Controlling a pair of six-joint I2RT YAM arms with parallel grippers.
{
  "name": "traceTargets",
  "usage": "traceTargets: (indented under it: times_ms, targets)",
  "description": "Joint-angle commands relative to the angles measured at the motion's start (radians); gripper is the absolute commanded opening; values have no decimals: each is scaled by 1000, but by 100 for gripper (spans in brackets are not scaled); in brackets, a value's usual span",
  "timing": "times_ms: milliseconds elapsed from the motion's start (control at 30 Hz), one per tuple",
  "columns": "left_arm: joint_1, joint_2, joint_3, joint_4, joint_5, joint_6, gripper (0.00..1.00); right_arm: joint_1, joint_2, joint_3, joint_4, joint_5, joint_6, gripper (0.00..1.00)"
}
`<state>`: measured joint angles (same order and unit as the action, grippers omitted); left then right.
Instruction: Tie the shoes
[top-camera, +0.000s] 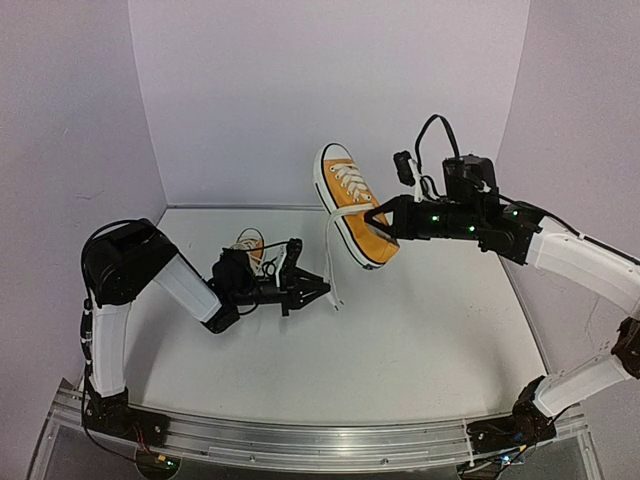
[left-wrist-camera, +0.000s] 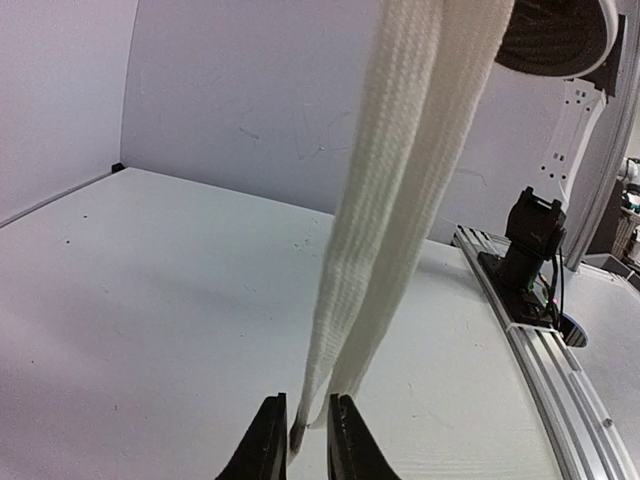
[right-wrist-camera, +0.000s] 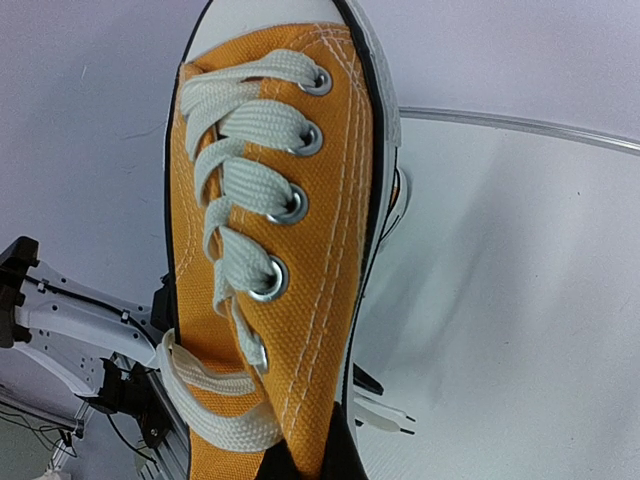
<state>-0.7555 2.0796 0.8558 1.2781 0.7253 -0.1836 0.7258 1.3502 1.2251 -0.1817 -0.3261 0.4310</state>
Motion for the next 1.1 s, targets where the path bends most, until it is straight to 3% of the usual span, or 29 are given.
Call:
traceTargets:
  times_ms: [0, 100, 167, 233, 300, 433, 700, 1067]
  targets:
    - [-1, -21, 10, 63, -45, -14, 0, 8, -30, 60, 113, 26, 7, 0]
    - [-1, -68, -21, 54, -57, -4, 0, 8, -29, 45, 113, 40, 9, 0]
    - [-1, -83, -34, 37, -61, 8, 8, 7, -25, 42, 114, 32, 12, 0]
    - [-1, -76, -32, 19, -59, 26, 43, 8, -21, 51, 114, 23, 12, 0]
    - [-1, -56, -27, 31, -54, 27, 63, 8, -18, 62, 113, 19, 10, 0]
    - [-1, -12, 6, 62, -10, 6, 72, 8, -15, 71, 113, 11, 11, 0]
    - [-7, 50, 67, 70, 47, 7, 80, 7, -10, 78, 113, 2, 16, 0]
    - [-12, -13, -48, 31, -4, 69, 86, 8, 5, 85, 113, -2, 11, 0]
